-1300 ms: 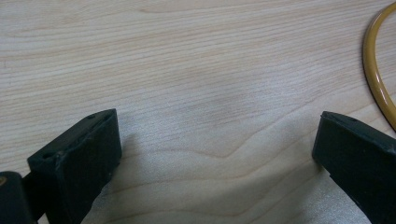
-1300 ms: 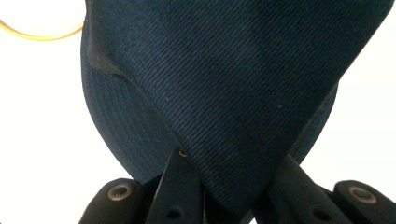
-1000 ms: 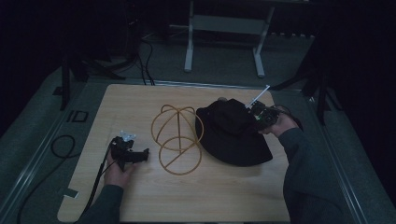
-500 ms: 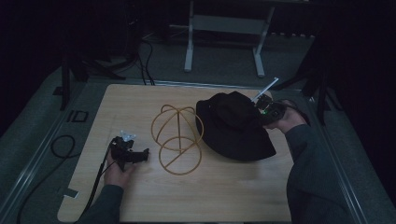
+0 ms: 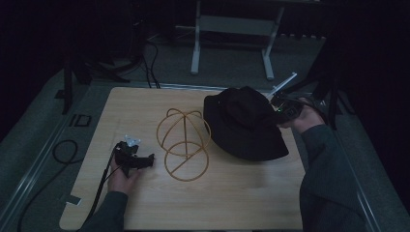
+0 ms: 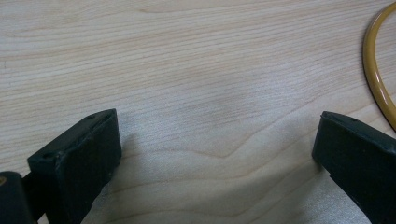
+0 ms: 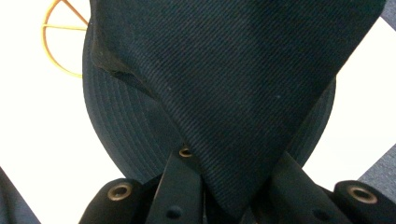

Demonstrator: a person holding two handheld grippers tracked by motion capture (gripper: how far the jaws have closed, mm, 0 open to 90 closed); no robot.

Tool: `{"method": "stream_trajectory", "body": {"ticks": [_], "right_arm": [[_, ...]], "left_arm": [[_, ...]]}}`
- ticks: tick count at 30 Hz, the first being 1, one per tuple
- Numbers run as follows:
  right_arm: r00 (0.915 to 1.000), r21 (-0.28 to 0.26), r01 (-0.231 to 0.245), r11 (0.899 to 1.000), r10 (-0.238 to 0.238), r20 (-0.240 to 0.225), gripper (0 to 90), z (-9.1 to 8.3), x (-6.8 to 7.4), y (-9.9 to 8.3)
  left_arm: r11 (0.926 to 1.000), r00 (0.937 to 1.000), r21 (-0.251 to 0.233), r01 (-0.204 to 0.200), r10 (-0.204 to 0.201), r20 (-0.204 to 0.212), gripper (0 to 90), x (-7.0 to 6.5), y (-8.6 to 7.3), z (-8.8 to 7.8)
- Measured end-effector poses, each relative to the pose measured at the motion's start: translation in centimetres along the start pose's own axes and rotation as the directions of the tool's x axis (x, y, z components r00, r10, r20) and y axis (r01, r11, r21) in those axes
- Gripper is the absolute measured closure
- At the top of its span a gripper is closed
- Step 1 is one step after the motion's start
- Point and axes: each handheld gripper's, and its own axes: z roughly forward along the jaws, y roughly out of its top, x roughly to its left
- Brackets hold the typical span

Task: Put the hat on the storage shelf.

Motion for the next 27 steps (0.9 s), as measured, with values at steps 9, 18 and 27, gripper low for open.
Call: {"method": "stream_trajectory", "body": {"ticks": [9,18,27], "right_arm": [[0.9999,-0.006,0.015,1.0,-0.015,0.003,85.7,-1.7,0.0,0.0],[0.9993,-0.019,0.037,0.999,-0.037,0.005,85.6,-3.3,0.2,0.1],[0.9975,-0.025,0.07,0.997,-0.07,0.001,85.6,-5.0,0.1,0.2]], "left_arm": [[1.0,1.0,0.0,0.0,0.0,0.0,1.5,0.0,0.0,0.0],[1.0,1.0,-0.001,0.001,-0.001,0.0,1.5,0.0,0.0,0.0],[1.0,1.0,-0.001,0.001,-0.001,0.0,1.5,0.0,0.0,0.0]]}}
